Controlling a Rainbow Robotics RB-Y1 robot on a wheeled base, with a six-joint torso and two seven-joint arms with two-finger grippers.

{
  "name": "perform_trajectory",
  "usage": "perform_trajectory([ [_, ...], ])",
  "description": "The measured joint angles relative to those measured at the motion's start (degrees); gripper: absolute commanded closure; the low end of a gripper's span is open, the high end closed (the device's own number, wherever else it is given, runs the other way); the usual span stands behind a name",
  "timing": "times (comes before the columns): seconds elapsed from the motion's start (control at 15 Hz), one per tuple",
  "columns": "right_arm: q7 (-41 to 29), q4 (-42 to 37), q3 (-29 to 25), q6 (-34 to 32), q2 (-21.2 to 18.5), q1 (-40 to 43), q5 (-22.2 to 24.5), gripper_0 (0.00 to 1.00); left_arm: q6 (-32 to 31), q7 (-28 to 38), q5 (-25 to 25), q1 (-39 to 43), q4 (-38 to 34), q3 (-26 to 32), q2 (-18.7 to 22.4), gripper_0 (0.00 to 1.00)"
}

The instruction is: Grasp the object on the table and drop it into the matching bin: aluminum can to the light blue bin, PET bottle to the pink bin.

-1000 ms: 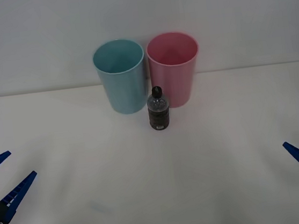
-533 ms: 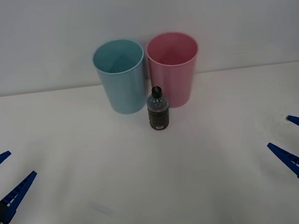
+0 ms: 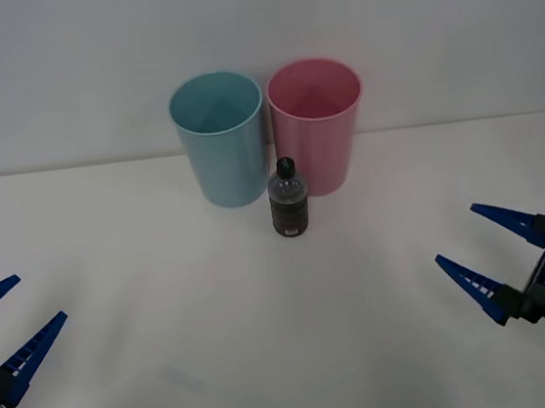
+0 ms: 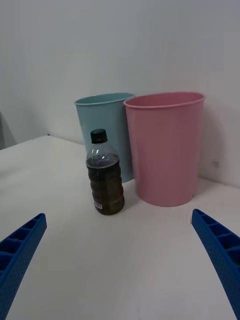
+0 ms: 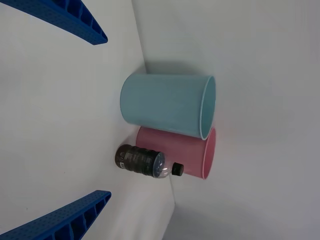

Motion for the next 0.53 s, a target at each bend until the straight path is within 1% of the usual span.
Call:
perform_trajectory([
  [0.27, 2.19, 0.0, 5.69, 7.03, 0.0, -1.83, 1.14, 0.0, 0.0, 0.0, 0.0, 0.0, 0.0, 0.0, 0.0, 0.0],
  [0.53, 3.78, 0.0, 12.37, 15.98, -0.06, -3.13, 1.22, 0.0, 0.0, 0.0, 0.0, 0.0, 0.0, 0.0, 0.0, 0.0],
])
